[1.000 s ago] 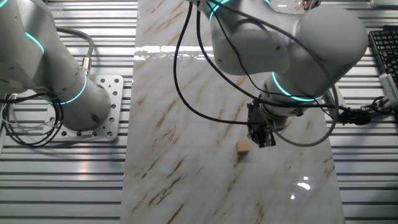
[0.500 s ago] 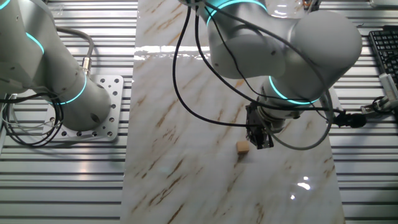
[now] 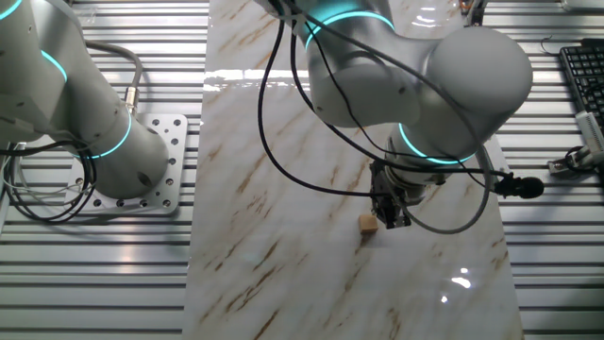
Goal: Pick up the small block on the left and move it to the right
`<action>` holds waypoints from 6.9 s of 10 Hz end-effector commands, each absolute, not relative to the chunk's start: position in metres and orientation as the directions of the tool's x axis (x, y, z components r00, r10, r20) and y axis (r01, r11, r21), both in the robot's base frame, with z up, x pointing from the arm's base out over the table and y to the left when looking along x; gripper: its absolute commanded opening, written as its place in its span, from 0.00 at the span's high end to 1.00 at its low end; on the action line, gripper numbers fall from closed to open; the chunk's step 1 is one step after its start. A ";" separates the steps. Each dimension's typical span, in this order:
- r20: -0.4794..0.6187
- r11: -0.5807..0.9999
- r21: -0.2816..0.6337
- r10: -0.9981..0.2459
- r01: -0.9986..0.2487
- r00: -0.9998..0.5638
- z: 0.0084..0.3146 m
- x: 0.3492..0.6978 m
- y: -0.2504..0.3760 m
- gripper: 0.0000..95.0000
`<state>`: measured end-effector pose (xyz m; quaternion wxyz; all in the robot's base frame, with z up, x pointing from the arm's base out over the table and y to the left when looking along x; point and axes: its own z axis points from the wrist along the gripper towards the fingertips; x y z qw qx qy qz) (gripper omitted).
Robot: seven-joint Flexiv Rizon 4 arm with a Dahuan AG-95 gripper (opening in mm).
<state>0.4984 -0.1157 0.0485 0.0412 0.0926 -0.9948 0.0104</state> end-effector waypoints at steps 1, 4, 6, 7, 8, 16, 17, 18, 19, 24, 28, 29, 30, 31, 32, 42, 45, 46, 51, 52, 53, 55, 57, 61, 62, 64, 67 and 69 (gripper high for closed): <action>0.082 0.983 -0.014 -0.183 -0.185 -0.980 0.047 0.499 -0.116 1.00; 0.077 0.983 -0.013 -0.181 -0.183 -0.980 0.043 0.499 -0.116 1.00; 0.073 0.983 -0.012 -0.181 -0.182 -0.981 0.040 0.499 -0.115 1.00; 0.071 0.983 -0.013 -0.182 -0.183 -0.981 0.040 0.499 -0.115 1.00; 0.069 0.982 -0.010 -0.186 -0.187 -0.980 0.040 0.499 -0.115 1.00; 0.071 0.978 -0.005 -0.210 -0.211 -0.975 0.042 0.499 -0.115 0.00; 0.069 0.977 -0.006 -0.214 -0.215 -0.974 0.044 0.499 -0.115 0.00; 0.063 0.978 -0.009 -0.208 -0.209 -0.976 0.044 0.499 -0.115 0.00; 0.052 0.979 -0.013 -0.204 -0.205 -0.978 0.044 0.499 -0.115 0.00; 0.040 0.983 -0.016 -0.184 -0.185 -0.982 0.041 0.499 -0.115 0.20; 0.040 0.983 -0.016 -0.184 -0.185 -0.982 0.041 0.499 -0.115 0.20; 0.040 0.983 -0.016 -0.184 -0.185 -0.982 0.041 0.499 -0.115 0.20; 0.040 0.983 -0.016 -0.184 -0.185 -0.982 0.041 0.499 -0.115 0.20; 0.040 0.983 -0.016 -0.184 -0.185 -0.982 0.041 0.499 -0.115 0.20; 0.040 0.983 -0.016 -0.184 -0.185 -0.982 0.041 0.499 -0.115 0.20; 0.040 0.983 -0.016 -0.184 -0.185 -0.982 0.041 0.499 -0.115 0.20; 0.024 0.985 -0.005 -0.173 -0.173 -0.985 0.025 0.499 -0.113 0.20; 0.024 0.985 -0.006 -0.174 -0.174 -0.984 0.025 0.499 -0.113 0.20; 0.028 0.983 -0.003 -0.183 -0.183 -0.983 0.025 0.500 -0.113 0.20; 0.028 0.984 -0.003 -0.179 -0.179 -0.984 0.025 0.500 -0.113 0.20; 0.026 0.984 -0.001 -0.176 -0.176 -0.984 0.025 0.500 -0.113 0.20; 0.026 0.985 0.000 -0.174 -0.174 -0.984 0.025 0.500 -0.113 0.20; 0.026 0.986 0.000 -0.169 -0.169 -0.985 0.025 0.500 -0.113 0.60; 0.025 0.987 0.015 -0.158 -0.157 -0.987 0.025 0.500 -0.113 1.00; 0.025 0.988 0.019 -0.155 -0.155 -0.988 0.025 0.500 -0.113 1.00; 0.025 0.988 0.020 -0.157 -0.156 -0.987 0.025 0.500 -0.113 1.00; 0.024 0.988 0.068 -0.141 -0.139 -0.990 0.025 0.500 -0.113 1.00; 0.024 0.985 0.043 -0.169 -0.168 -0.985 0.025 0.500 -0.113 1.00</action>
